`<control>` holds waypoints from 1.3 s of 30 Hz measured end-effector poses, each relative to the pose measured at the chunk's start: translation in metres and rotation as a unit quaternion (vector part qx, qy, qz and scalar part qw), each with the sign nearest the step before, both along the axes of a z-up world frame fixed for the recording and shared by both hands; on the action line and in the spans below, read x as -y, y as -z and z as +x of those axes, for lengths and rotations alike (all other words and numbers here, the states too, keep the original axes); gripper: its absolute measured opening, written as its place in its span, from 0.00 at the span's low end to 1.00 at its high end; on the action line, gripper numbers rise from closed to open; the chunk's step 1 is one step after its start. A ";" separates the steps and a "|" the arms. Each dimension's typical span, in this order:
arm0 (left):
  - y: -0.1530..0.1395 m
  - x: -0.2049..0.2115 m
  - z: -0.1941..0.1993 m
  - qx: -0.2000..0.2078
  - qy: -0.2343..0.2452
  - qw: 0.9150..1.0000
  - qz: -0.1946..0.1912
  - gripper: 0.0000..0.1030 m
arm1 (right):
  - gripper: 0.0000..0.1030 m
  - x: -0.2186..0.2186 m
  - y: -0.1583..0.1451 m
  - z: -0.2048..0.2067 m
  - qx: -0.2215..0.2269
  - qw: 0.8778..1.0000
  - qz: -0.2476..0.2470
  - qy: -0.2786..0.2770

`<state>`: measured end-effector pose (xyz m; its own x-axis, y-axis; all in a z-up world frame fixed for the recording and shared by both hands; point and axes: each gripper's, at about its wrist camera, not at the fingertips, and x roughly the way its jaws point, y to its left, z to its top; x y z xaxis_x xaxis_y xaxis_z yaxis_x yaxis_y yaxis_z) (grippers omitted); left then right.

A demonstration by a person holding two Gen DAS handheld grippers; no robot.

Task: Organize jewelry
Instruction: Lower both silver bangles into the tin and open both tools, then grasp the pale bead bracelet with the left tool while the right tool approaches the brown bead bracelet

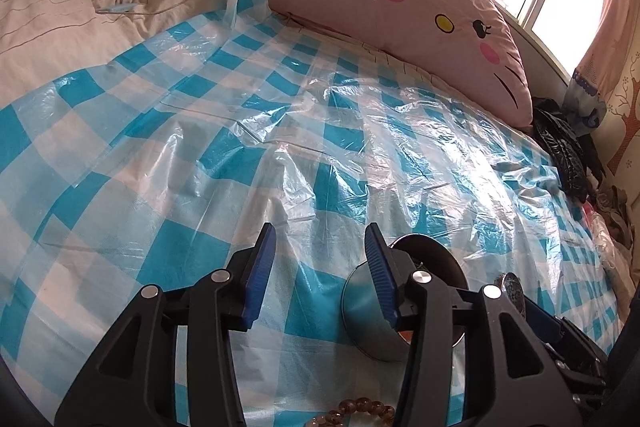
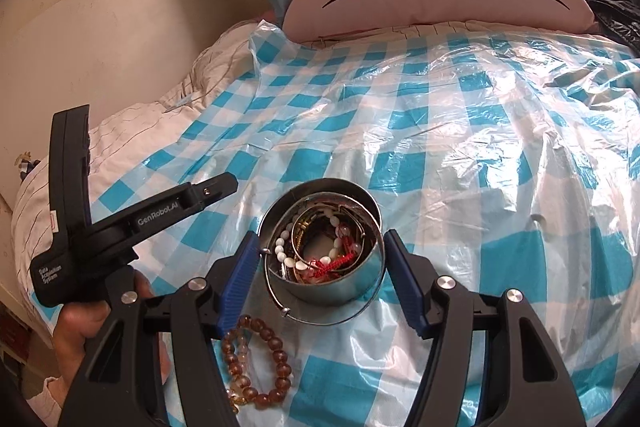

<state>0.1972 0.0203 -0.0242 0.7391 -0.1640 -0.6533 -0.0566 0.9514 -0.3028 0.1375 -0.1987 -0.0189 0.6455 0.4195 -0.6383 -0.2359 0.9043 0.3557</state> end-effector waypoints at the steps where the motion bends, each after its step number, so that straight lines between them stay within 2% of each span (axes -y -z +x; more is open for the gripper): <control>1: -0.001 -0.001 0.000 0.002 -0.003 1.000 0.004 0.44 | 0.60 -0.001 0.000 0.005 0.000 1.000 -0.002 -0.002; 4: -0.002 -0.004 -0.002 0.006 -0.017 1.000 0.014 0.49 | 0.60 -0.007 0.002 0.017 -0.001 1.000 -0.008 -0.007; 11: -0.002 -0.010 -0.002 0.004 -0.027 0.999 0.018 0.50 | 0.60 -0.020 0.010 0.042 -0.006 1.000 -0.023 -0.014; 16: -0.002 -0.007 -0.002 0.003 -0.024 0.999 0.023 0.51 | 0.65 -0.019 0.018 0.049 -0.012 1.000 -0.017 -0.009; 21: 0.000 -0.010 -0.002 -0.005 -0.022 1.000 0.021 0.53 | 0.65 -0.006 0.018 0.037 -0.020 1.000 -0.008 0.000; 26: 0.006 -0.019 -0.003 -0.041 -0.005 0.999 0.008 0.57 | 0.66 0.013 0.020 0.009 -0.043 0.999 0.011 0.002; 29: 0.010 -0.012 -0.007 -0.058 0.024 0.998 0.027 0.57 | 0.66 0.008 0.030 -0.012 -0.065 0.998 0.011 -0.025; 31: 0.011 -0.008 -0.014 -0.061 0.035 0.996 0.052 0.57 | 0.66 -0.005 0.037 -0.022 -0.075 0.996 -0.002 -0.051; 34: 0.012 -0.008 -0.024 -0.069 0.045 0.995 0.057 0.57 | 0.66 -0.028 0.040 -0.029 -0.074 0.993 -0.032 -0.088; 39: 0.016 -0.015 -0.038 -0.080 0.048 0.994 0.059 0.57 | 0.65 -0.060 0.055 -0.031 -0.086 0.980 -0.131 -0.119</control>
